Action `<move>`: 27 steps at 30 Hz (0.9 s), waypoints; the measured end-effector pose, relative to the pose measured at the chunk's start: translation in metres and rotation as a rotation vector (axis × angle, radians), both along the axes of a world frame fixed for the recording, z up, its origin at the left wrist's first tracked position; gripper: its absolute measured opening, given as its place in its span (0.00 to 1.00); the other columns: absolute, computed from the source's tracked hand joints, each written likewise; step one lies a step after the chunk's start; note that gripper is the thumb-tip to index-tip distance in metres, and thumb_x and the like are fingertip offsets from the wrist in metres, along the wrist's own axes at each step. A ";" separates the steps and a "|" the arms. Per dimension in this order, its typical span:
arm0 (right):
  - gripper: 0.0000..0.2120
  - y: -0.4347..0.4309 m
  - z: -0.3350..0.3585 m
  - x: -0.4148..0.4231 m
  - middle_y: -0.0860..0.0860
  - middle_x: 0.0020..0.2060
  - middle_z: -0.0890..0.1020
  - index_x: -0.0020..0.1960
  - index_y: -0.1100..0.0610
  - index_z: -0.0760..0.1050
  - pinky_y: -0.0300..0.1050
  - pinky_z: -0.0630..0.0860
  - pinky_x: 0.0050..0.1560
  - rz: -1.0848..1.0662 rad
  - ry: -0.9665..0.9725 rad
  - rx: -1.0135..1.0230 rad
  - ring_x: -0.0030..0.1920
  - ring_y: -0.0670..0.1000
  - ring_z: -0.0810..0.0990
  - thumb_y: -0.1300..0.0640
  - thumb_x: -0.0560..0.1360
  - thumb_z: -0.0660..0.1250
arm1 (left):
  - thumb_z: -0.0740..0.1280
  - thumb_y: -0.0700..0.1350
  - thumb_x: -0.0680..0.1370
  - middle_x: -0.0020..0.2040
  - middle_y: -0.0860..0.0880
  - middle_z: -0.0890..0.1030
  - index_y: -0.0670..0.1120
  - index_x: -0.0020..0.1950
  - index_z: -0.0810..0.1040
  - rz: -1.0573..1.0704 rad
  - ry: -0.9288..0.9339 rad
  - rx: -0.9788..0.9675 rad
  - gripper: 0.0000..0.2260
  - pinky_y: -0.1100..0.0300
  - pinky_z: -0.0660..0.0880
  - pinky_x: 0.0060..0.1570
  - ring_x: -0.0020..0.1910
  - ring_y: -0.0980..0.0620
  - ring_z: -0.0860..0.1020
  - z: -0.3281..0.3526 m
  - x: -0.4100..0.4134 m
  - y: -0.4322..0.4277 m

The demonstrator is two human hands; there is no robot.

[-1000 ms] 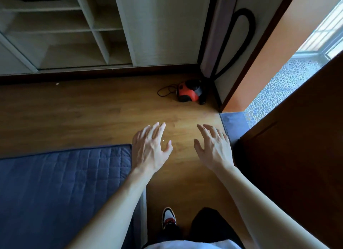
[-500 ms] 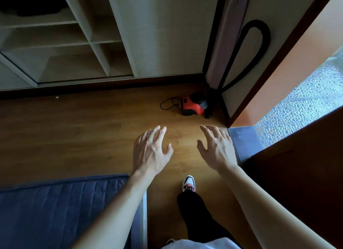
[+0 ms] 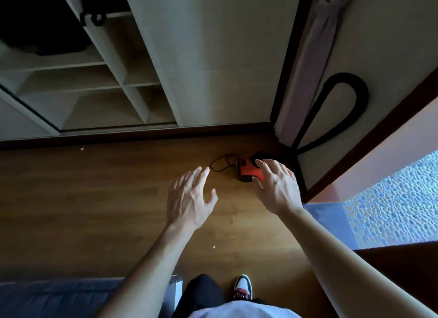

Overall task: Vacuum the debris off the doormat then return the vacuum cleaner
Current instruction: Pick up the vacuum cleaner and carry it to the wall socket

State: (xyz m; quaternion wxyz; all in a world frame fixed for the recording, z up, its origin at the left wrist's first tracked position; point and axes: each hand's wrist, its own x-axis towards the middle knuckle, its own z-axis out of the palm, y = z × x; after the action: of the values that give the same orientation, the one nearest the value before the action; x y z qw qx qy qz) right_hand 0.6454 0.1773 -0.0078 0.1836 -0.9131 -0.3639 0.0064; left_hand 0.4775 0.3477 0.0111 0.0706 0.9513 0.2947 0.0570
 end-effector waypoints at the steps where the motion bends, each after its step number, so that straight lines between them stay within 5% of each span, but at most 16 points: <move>1: 0.27 0.006 0.000 0.008 0.56 0.65 0.81 0.72 0.57 0.76 0.58 0.76 0.64 0.006 0.000 0.001 0.65 0.60 0.79 0.45 0.77 0.61 | 0.54 0.60 0.76 0.72 0.49 0.73 0.51 0.75 0.68 0.005 -0.002 -0.004 0.29 0.48 0.70 0.68 0.69 0.46 0.72 0.000 0.008 0.006; 22: 0.30 0.208 -0.013 0.231 0.54 0.64 0.80 0.71 0.54 0.76 0.58 0.77 0.64 -0.192 0.044 -0.082 0.63 0.60 0.80 0.41 0.76 0.55 | 0.55 0.60 0.75 0.70 0.49 0.75 0.51 0.72 0.73 -0.159 -0.027 -0.138 0.28 0.48 0.71 0.65 0.68 0.46 0.74 -0.033 0.280 0.230; 27: 0.26 0.261 -0.001 0.282 0.55 0.62 0.81 0.71 0.55 0.76 0.58 0.77 0.63 -0.271 -0.009 -0.056 0.60 0.60 0.80 0.45 0.77 0.61 | 0.57 0.60 0.76 0.72 0.51 0.73 0.52 0.74 0.71 -0.292 0.006 -0.090 0.28 0.51 0.71 0.66 0.70 0.48 0.72 -0.030 0.349 0.282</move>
State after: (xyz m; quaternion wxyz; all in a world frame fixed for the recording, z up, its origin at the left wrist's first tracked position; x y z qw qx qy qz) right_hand 0.9274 0.4385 -0.0085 0.1556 -0.9587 -0.2380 -0.0125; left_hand 0.8265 0.6300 -0.0193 0.1197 0.9801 0.1556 0.0302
